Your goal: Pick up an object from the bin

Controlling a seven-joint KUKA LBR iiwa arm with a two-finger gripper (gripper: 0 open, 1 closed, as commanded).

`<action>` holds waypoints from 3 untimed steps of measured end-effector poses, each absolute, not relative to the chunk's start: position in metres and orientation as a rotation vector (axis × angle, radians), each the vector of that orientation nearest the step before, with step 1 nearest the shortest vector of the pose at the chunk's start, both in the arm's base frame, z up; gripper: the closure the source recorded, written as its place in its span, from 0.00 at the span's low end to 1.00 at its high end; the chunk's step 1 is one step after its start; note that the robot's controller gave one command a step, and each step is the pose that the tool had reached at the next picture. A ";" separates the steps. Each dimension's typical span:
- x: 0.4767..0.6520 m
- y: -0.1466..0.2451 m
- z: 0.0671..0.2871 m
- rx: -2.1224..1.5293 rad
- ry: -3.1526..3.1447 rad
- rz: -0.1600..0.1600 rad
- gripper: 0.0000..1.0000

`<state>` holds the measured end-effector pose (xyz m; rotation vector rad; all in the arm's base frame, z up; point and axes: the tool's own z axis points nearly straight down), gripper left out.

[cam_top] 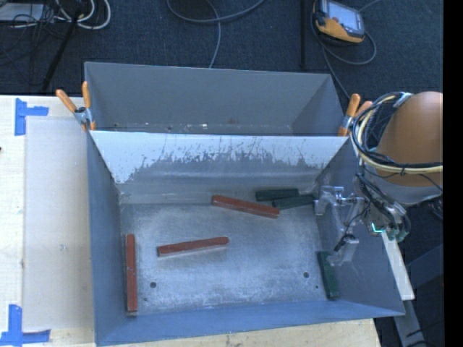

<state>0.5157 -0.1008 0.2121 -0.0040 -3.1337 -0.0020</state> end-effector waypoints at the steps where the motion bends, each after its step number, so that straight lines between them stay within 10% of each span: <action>1: 0.487 -0.154 0.131 -0.019 -3.132 -0.004 0.00; 2: 0.484 -0.149 0.070 0.870 -3.021 -0.010 0.00; 3: 0.495 -0.138 0.075 1.498 -2.779 -0.030 0.00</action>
Offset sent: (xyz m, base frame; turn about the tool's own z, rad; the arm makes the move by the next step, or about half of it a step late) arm -0.0261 -0.0514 -0.0754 0.0035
